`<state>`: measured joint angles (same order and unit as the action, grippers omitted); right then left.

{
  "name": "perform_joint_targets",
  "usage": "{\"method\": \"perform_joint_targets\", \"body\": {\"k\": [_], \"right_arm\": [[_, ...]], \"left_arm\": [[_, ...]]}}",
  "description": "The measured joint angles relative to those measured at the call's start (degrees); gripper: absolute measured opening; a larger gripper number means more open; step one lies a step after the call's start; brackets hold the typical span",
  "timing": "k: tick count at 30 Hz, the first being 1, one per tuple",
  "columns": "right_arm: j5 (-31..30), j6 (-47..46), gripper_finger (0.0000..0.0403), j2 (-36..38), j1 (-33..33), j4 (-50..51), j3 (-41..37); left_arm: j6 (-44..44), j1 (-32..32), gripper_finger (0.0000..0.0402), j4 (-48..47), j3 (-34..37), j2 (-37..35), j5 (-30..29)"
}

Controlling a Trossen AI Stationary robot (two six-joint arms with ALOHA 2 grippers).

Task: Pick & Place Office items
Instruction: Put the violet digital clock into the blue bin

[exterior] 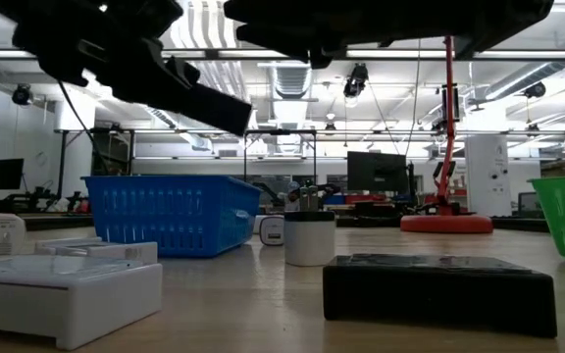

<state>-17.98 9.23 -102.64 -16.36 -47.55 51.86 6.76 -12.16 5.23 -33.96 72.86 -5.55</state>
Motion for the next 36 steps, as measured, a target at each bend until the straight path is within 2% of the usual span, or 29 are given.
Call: {"method": "perform_joint_targets", "body": {"k": [4,12,27,36], "right_arm": [[0.0,-0.2,0.0281,1.0,0.0,3.0,0.0],[0.0,-1.7,0.0274,4.7,0.0,10.6,-0.4],[-0.1,-2.9,0.0276,7.0,-0.2,14.5,-1.0],[-0.1,-3.4,0.027,7.0,-0.3,14.6,-1.5]], "left_arm": [[-0.2,0.0,0.006,-11.3,-5.9,1.2,-1.8],[-0.8,0.0,0.006,-26.6,-13.6,5.7,-1.9],[-1.0,0.0,0.006,-39.5,-22.3,18.6,0.0],[-0.6,0.0,0.006,-41.6,-23.5,21.2,1.4]]}}
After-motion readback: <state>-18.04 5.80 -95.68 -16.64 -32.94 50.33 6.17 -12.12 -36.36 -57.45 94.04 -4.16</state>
